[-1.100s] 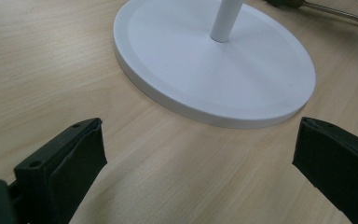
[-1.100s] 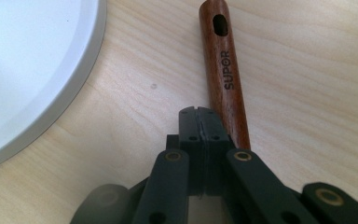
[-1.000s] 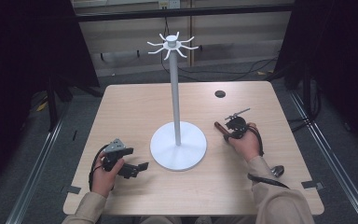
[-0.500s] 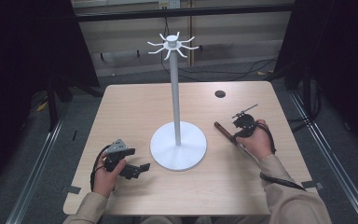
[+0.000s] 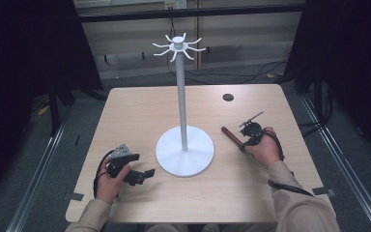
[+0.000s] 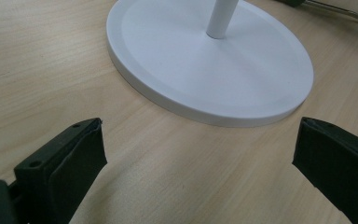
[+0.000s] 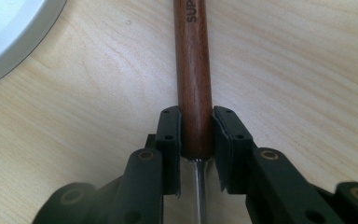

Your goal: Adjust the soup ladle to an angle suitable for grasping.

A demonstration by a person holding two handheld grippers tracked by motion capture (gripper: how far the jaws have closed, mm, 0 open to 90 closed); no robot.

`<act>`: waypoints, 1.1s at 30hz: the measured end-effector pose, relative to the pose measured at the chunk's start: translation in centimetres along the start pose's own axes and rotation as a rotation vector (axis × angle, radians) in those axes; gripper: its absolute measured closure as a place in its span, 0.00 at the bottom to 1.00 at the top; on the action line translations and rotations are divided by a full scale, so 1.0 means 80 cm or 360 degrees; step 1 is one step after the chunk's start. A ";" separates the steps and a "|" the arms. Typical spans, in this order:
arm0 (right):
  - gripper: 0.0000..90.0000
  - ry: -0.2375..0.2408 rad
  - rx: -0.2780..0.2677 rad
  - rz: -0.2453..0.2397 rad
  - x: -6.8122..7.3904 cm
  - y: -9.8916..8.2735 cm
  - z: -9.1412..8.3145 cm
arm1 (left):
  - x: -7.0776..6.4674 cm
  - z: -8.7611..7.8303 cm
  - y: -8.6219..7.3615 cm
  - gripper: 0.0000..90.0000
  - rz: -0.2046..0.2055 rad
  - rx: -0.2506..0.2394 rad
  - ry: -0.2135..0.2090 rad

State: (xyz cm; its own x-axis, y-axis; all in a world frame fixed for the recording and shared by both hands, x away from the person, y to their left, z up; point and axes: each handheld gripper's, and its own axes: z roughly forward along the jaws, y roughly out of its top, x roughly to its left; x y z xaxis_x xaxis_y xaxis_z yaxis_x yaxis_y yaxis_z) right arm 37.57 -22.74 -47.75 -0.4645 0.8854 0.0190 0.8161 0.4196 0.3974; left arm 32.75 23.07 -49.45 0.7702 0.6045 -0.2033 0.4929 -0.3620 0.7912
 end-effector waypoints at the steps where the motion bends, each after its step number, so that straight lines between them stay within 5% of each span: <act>1: 0.83 -0.0004 0.0000 0.0000 0.000 0.000 0.000 | 0.000 0.000 0.000 0.02 0.0000 0.0000 0.0000; 7: 0.83 0.0016 -0.0089 0.0047 -0.002 -0.007 -0.001 | -0.001 -0.003 0.000 0.02 0.0001 -0.0002 0.0017; 18: 0.83 0.0060 -0.0476 0.0141 -0.011 -0.016 -0.054 | -0.006 0.001 0.002 0.02 0.0017 0.0003 0.0006; 33: 0.83 0.0210 -0.0877 0.0117 -0.004 -0.037 -0.107 | -0.009 0.001 0.002 0.02 0.0017 0.0004 0.0003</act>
State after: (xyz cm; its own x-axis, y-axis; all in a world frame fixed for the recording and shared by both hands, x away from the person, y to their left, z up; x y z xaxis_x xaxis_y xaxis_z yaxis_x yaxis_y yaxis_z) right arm 32.40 -25.98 -41.06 -0.4809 0.8611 0.1650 0.5647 0.1602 0.8096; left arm 32.34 22.51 -49.24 0.7747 0.6019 -0.1938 0.4857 -0.3701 0.7919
